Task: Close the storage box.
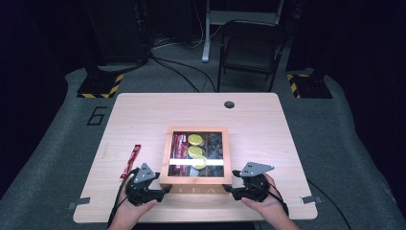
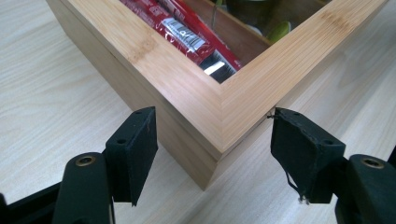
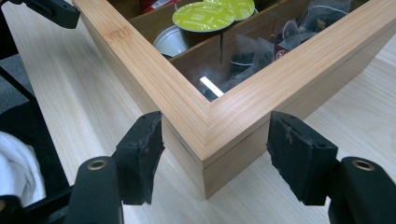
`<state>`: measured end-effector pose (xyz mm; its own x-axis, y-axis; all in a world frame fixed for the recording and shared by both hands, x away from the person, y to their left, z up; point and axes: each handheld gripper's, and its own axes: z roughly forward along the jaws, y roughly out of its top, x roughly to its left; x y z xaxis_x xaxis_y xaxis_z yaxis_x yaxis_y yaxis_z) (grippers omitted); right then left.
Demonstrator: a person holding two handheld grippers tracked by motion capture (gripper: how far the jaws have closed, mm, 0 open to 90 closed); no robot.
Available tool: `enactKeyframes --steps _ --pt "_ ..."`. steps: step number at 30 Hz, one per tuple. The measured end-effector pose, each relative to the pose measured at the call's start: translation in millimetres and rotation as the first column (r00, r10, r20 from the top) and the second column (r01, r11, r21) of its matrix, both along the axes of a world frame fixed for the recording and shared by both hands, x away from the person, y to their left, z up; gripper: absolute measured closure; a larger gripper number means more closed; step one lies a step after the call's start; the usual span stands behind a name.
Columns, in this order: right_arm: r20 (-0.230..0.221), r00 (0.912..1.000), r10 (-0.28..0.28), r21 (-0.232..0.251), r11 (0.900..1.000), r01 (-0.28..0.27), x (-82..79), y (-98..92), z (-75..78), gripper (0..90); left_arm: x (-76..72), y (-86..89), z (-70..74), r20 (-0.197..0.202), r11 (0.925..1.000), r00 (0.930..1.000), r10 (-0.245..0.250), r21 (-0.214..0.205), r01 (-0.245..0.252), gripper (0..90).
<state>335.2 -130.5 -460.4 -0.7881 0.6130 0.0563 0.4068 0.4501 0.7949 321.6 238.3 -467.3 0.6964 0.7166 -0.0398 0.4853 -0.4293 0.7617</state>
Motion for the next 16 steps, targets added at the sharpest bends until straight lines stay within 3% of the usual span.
enactKeyframes --steps 4,10,16 --pt "-0.003 0.9998 0.018 0.004 0.9998 -0.018 -0.9 0.7 0.7 35.9 -0.6 1.5 7.5 0.013 0.9999 0.9999 -0.006 -0.009 0.007 32.5" --pt "0.011 0.9998 0.018 0.005 0.9998 -0.018 0.0 1.6 -0.1 34.6 -1.8 8.8 19.1 0.051 0.9982 0.9984 0.025 -0.056 -0.022 33.4" --pt "-0.025 0.9997 0.005 -0.015 0.9999 -0.005 3.9 0.9 -7.3 33.6 3.4 16.7 20.9 0.051 0.9957 0.9974 0.052 -0.080 -0.048 33.4"
